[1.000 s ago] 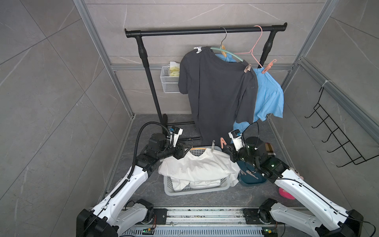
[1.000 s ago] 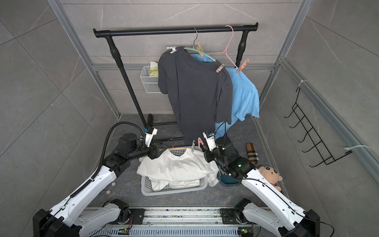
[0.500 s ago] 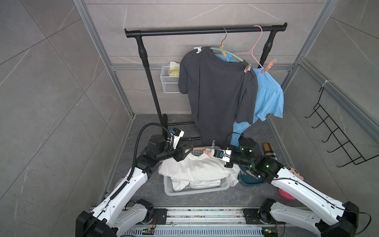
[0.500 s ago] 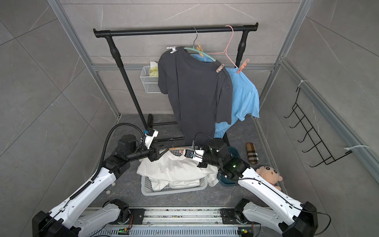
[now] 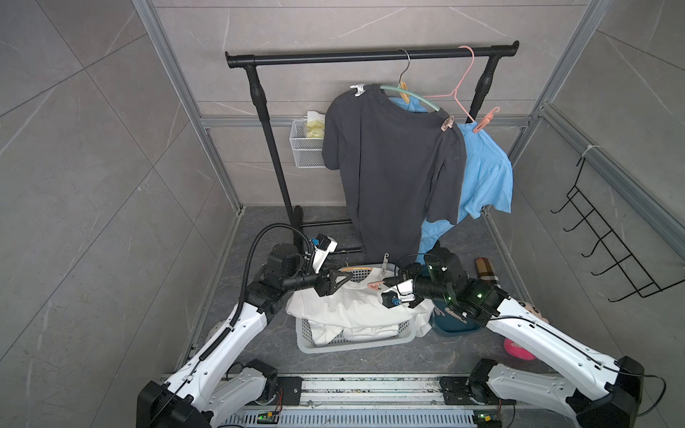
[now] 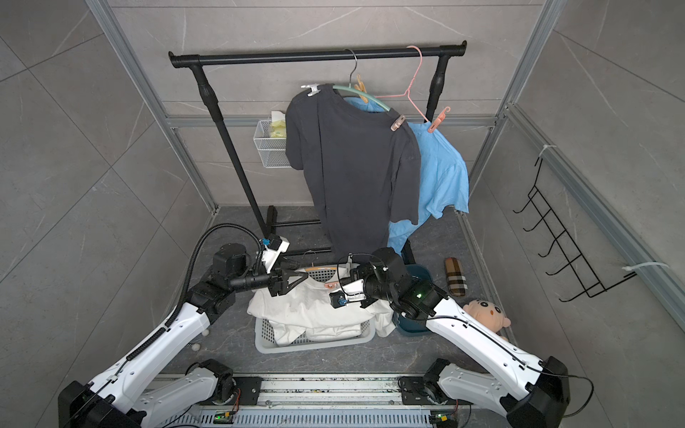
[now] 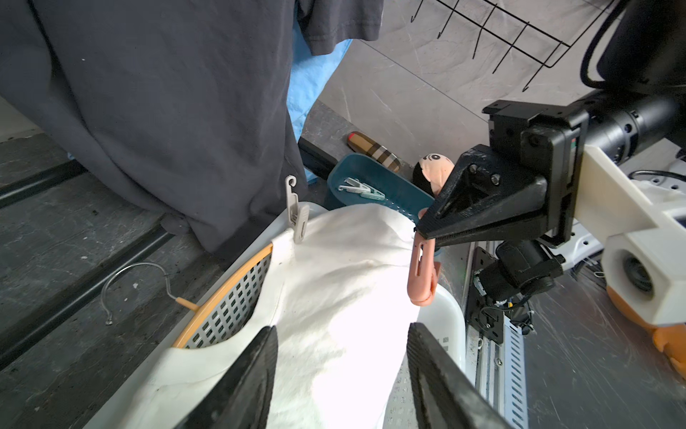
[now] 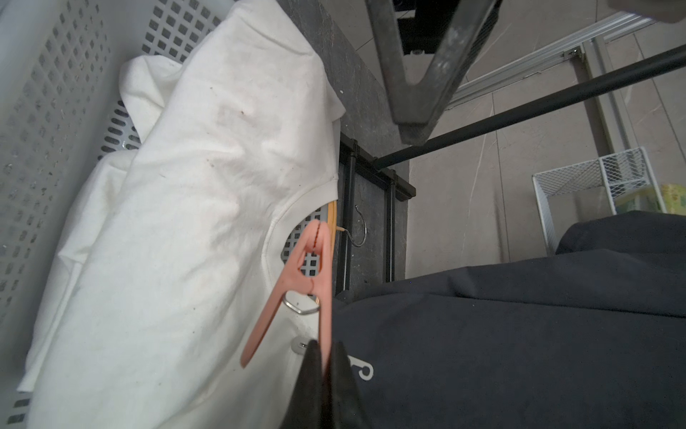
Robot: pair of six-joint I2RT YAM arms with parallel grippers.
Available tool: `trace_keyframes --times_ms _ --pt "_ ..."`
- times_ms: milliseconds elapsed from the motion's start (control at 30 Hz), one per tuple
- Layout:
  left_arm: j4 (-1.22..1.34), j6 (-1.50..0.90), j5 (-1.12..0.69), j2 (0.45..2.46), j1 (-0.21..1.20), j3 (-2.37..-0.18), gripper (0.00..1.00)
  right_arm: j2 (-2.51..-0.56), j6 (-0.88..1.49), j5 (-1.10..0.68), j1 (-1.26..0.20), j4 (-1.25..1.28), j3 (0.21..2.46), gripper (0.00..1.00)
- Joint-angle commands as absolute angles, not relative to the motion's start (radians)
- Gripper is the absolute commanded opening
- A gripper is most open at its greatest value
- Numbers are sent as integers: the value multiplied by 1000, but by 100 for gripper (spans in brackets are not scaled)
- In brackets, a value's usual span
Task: Use clothespins to secure the t-shirt on both sides of the hanger
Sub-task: Open the clothespin.
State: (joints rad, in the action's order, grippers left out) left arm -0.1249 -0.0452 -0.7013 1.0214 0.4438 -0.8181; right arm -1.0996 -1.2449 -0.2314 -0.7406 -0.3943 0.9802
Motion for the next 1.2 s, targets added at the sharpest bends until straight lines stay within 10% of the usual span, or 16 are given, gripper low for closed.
trace_keyframes --times_ms 0,567,1100,1167 --pt "-81 -12 -782 1023 452 -820 60 -1137 -1292 -205 -751 -449 1037 0" --pt "-209 78 -864 1150 581 -870 57 -1179 -1460 -225 -799 -317 1056 0" --pt "-207 86 -846 1144 605 -870 1 -1208 -1544 -202 -844 -293 1056 0" --pt "-194 87 -823 1128 605 -862 0 -1197 -1516 -192 -844 -270 1046 16"
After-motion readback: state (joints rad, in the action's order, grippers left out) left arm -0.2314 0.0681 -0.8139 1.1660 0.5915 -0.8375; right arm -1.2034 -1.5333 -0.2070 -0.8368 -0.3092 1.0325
